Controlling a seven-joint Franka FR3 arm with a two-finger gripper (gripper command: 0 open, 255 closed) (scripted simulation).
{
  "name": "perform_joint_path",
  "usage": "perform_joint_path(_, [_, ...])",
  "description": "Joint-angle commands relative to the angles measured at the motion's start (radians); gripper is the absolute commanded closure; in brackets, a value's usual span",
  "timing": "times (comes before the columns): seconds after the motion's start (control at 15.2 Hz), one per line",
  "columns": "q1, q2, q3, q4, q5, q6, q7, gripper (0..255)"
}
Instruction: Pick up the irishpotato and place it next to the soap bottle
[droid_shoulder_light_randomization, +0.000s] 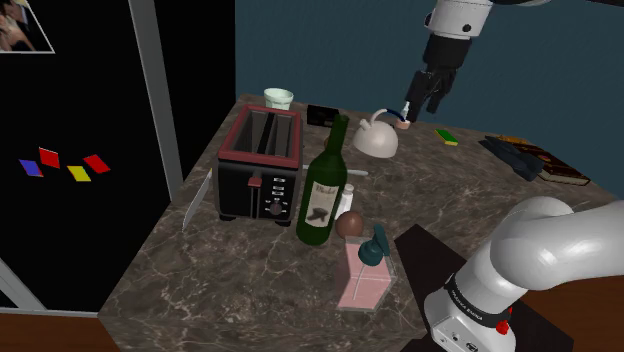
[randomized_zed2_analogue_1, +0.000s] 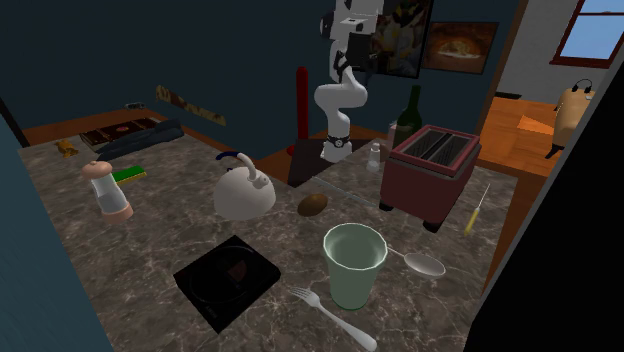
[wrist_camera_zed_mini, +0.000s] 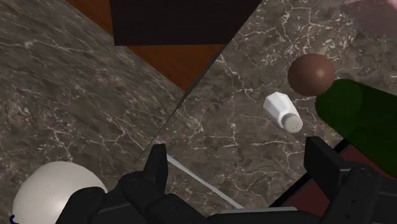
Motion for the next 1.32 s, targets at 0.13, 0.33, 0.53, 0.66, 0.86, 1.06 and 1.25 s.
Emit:
perform_joint_path(0.13, [-0.016,0.058,0.012,-0.002,0.002,0.058,0.042,0])
perform_joint_path(0.33, [-0.040,0.151,0.029,0.006,0.000,0.141,0.105,0])
perform_joint_path(0.53, [-0.063,0.251,0.043,0.027,-0.006,0.216,0.169,0])
perform_joint_path(0.66, [-0.079,0.320,0.051,0.047,-0.013,0.262,0.211,0])
perform_joint_path(0.86, [-0.101,0.426,0.059,0.088,-0.028,0.324,0.274,0])
perform_joint_path(1.06, [-0.121,0.534,0.063,0.139,-0.046,0.376,0.337,0])
perform_joint_path(1.25, [-0.138,0.642,0.062,0.200,-0.067,0.418,0.399,0])
